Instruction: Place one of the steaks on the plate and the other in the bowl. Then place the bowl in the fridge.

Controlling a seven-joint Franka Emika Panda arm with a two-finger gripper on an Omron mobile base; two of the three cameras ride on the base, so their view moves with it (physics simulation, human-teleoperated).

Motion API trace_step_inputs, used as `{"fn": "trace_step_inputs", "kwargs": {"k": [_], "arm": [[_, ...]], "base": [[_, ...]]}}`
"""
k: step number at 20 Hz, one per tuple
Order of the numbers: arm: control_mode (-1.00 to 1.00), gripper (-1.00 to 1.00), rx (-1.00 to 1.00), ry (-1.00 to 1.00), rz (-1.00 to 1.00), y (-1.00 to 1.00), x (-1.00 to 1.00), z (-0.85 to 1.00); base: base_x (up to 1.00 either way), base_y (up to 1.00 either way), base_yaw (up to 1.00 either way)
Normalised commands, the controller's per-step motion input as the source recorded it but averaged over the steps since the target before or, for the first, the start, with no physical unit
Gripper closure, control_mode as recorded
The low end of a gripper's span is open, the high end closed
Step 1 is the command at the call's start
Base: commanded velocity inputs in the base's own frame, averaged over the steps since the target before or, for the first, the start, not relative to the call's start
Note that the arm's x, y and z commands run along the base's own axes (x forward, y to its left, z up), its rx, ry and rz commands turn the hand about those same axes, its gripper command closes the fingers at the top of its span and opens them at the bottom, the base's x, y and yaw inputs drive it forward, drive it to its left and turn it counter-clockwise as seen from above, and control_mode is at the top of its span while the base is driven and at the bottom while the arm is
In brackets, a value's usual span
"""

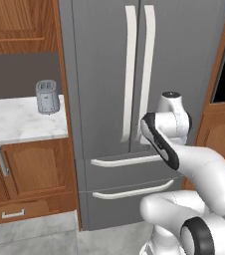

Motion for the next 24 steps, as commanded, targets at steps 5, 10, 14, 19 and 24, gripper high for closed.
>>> {"fn": "trace_step_inputs", "kwargs": {"k": [5,10,14,19,24], "arm": [[-1.00,-1.00,-0.04,-0.46,0.27,-0.18,0.67,0.20],[-1.00,-1.00,-0.16,-0.40,0.18,-0.05,0.95,0.34],[-1.00,-1.00,-0.10,-0.05,0.00,0.01,0.81,0.55],[-1.00,-1.00,0.14,0.03,0.00,-0.05,0.41,0.00],[-1.00,-1.00,0.07,-0.01,0.00,0.00,0.38,-0.01]], "base": [[0.00,0.00,0.00],[0.00,0.00,0.00],[0.00,0.00,0.00],[0.00,0.00,0.00],[0.00,0.00,0.00]]}}
